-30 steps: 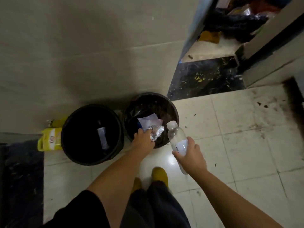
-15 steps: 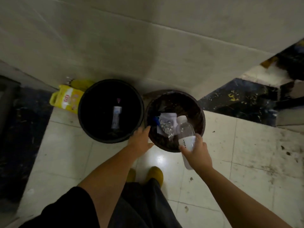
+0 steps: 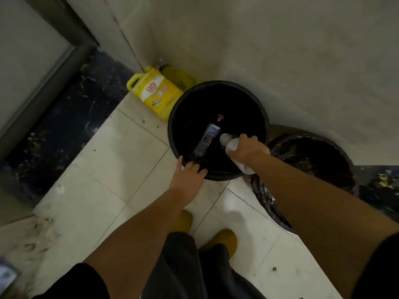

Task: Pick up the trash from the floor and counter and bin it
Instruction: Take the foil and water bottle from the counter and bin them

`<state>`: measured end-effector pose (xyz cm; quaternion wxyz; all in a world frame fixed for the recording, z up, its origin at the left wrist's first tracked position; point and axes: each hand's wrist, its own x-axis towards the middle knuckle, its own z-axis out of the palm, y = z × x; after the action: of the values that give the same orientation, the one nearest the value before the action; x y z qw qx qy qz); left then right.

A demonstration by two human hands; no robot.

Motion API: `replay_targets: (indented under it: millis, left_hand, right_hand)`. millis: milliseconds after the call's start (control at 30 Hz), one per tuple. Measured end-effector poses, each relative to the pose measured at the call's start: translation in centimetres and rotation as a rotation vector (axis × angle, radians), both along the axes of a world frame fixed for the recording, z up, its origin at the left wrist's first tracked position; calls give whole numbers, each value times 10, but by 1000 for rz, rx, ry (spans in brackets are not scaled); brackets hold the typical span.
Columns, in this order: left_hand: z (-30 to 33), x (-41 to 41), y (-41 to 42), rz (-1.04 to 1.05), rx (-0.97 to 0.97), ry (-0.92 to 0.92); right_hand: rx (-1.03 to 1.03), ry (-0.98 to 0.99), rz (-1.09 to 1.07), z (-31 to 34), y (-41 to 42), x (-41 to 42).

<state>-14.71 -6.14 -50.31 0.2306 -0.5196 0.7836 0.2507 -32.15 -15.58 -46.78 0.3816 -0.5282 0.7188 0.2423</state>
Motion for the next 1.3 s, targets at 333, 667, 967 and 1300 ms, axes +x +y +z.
replay_targets:
  millis: [333, 667, 967, 1300]
  left_hand:
    - [-10, 8, 3, 10, -86, 92]
    - [228, 9, -53, -72, -31, -31]
    - [457, -35, -81, -274, -193, 28]
    - [551, -196, 20, -837, -246, 181]
  right_hand:
    - [-1, 229, 405, -40, 1, 44]
    - [-67, 77, 134, 197, 7, -10]
    - [-265, 37, -155, 419, 84, -38]
    - [-489, 210, -739, 518, 277, -102]
